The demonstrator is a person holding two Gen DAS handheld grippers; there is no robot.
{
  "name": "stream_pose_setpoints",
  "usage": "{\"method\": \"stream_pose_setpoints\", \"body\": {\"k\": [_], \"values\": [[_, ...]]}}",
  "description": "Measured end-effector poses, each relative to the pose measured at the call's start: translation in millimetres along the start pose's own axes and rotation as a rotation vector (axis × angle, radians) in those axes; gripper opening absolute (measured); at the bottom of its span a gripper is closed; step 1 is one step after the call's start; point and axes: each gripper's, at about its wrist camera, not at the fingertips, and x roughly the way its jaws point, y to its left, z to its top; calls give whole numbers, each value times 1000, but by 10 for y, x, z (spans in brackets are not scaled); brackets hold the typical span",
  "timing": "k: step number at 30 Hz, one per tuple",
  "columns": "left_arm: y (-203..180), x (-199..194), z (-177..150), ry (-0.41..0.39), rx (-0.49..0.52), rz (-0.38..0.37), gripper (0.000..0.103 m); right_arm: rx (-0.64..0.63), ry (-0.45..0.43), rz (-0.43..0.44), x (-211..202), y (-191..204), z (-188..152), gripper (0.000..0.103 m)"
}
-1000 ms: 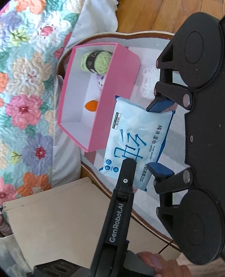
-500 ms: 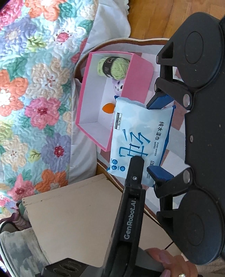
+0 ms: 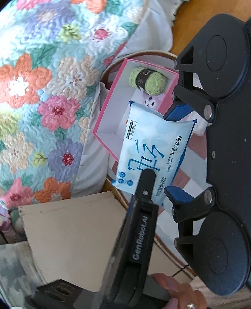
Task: Organize objects
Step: 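Carry the wipes packet with the left tool down into the pink box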
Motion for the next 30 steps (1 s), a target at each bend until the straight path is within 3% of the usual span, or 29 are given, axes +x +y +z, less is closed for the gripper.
{"method": "stream_pose_setpoints", "body": {"k": [3, 7, 15, 19, 23, 30], "values": [[2, -21, 100, -31, -3, -23, 26, -68, 22, -14, -14, -6, 107, 79], [-7, 46, 236, -36, 5, -18, 26, -50, 29, 5, 26, -117, 218, 79], [13, 390, 580, -17, 32, -7, 26, 66, -76, 4, 261, -450, 336, 75], [33, 536, 752, -29, 51, -26, 26, 90, -83, -41, 394, -604, 400, 55], [89, 814, 876, 23, 14, -12, 26, 79, -65, -57, 498, -770, 487, 41], [143, 1345, 896, 24, -41, 52, 27, 240, -37, -52, 959, -1083, 508, 40]]}}
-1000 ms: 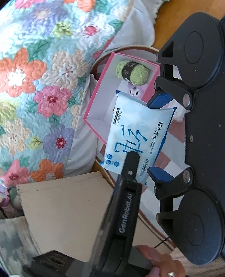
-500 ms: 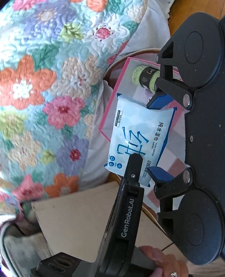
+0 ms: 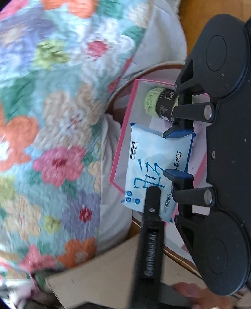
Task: Organize objects
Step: 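Carry the wipes packet with the left tool down into the pink box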
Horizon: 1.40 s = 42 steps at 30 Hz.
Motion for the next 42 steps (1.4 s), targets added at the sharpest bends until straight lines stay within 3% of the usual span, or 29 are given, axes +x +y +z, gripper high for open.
{"method": "stream_pose_setpoints", "body": {"k": [7, 16, 18, 24, 31, 36, 42], "values": [[192, 488, -34, 51, -66, 1, 26, 123, 21, 43, 402, -252, -196, 39], [338, 974, -153, 113, -101, 1, 28, -13, 54, -39, 790, -261, -296, 35], [363, 1030, -177, 137, -87, 15, 27, -72, 99, -60, 853, -230, -329, 27], [405, 1160, -182, 149, -79, 0, 27, -57, 103, -41, 922, -315, -315, 26], [436, 1291, -168, 161, -64, 46, 27, 3, 127, -20, 1070, -412, -292, 25], [440, 1403, -170, 188, -52, 69, 25, -47, 152, -40, 1171, -348, -270, 22], [396, 1468, -177, 162, -29, 112, 27, -17, 152, -14, 1250, -317, -250, 19]]}}
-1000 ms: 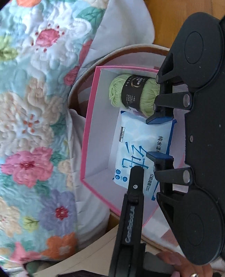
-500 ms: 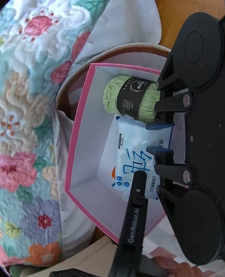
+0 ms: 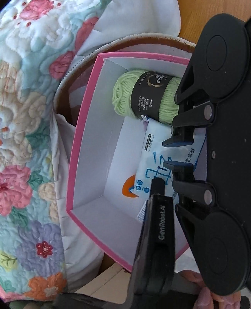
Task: Organize objects
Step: 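Carry the wipes packet with the left tool down into the pink box, then open the left tool to release the wipes packet in the box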
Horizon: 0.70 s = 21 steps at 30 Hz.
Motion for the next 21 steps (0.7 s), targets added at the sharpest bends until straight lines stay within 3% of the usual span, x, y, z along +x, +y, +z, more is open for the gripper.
{"method": "stream_pose_setpoints", "body": {"k": [14, 19, 21], "values": [[-122, 25, -3, -62, 58, 121, 30, 37, -33, 3, -222, -203, -250, 26], [-111, -128, -30, -54, 55, 122, 42, 69, -71, 23, -406, -249, -312, 30], [-74, -184, -45, -30, 32, 121, 43, 87, -77, 57, -493, -273, -330, 31]]}}
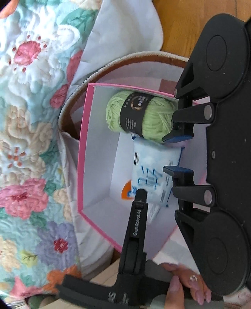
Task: Organize objects
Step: 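Open the left tool to release the wipes packet in the box, then raise the left tool out of the box toward the clear floss-pick box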
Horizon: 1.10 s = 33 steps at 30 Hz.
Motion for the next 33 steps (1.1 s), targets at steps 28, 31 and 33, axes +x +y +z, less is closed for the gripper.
{"method": "stream_pose_setpoints", "body": {"k": [28, 31, 33], "values": [[223, -1753, -511, 29, 127, 13, 60, -104, -98, 0, -1352, 597, -176, 45], [272, -1938, -588, 31, 120, -41, 62, -122, -93, -1, -1481, 692, -224, 48], [278, -2029, -641, 26, 133, -60, 64, -137, -92, -6, -1559, 749, -275, 52]]}}
